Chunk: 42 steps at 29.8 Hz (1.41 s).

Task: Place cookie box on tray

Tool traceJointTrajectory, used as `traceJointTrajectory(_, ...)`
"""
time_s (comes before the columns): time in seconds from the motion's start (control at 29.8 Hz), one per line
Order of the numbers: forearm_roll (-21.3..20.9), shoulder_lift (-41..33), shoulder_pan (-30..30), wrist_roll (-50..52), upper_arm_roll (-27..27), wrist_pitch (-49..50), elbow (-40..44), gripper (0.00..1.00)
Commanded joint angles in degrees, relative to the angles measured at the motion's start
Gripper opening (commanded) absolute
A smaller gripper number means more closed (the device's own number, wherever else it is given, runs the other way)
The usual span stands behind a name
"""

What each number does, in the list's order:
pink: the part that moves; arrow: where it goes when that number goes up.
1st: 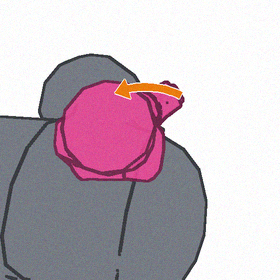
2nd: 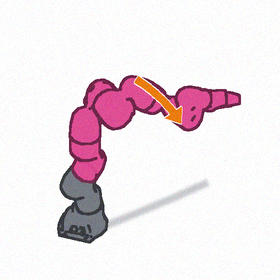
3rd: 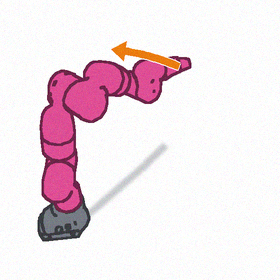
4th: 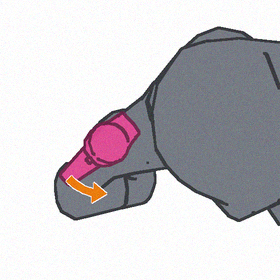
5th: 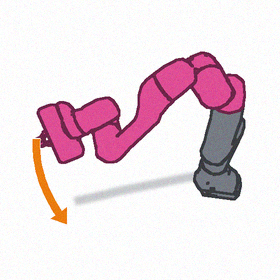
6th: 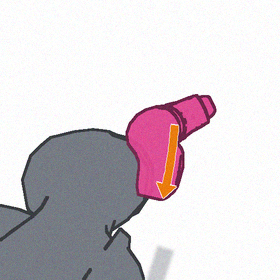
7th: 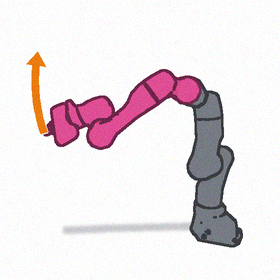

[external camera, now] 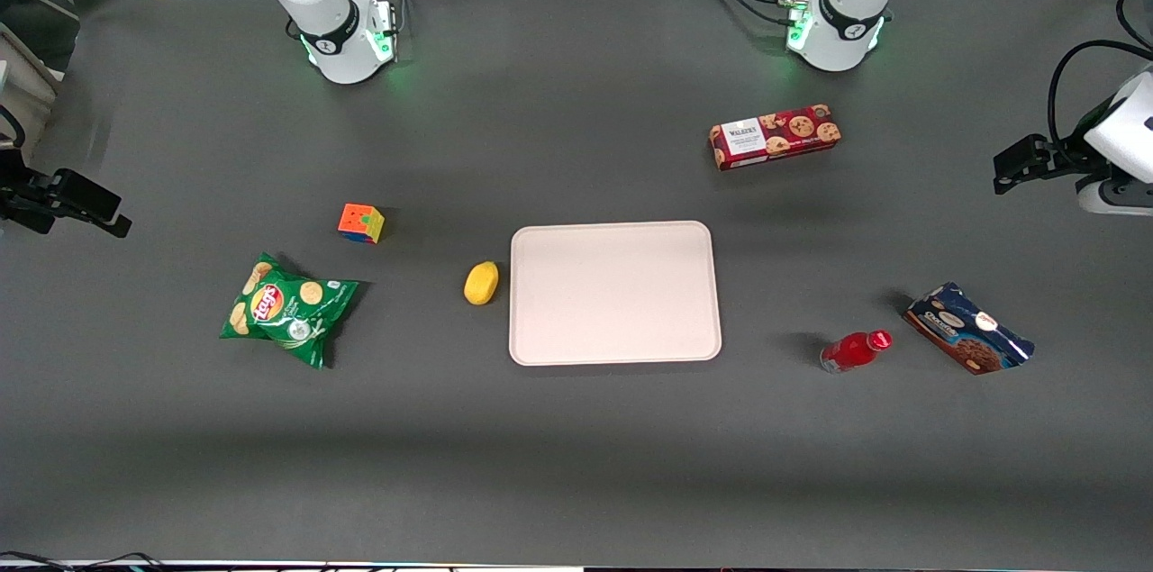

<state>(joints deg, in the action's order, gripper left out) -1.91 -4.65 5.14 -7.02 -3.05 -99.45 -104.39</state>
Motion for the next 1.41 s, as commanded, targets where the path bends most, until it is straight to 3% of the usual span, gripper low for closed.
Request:
traceJointTrajectory(0.0,-0.7,0.2,0.1,-0.4,-0.1,1.4,2.7,1.0)
traceJointTrajectory(0.4,-2.6,0.6,2.2,0.2,0.1,1.5,6.2,1.0)
traceJointTrajectory(0.74,-3.1,6.7,8.6,6.0,0.0,8.2,19.0,1.0)
traceJointTrajectory(1.37,-2.7,23.4,8.1,16.0,-0.1,-4.9,15.4,1.0)
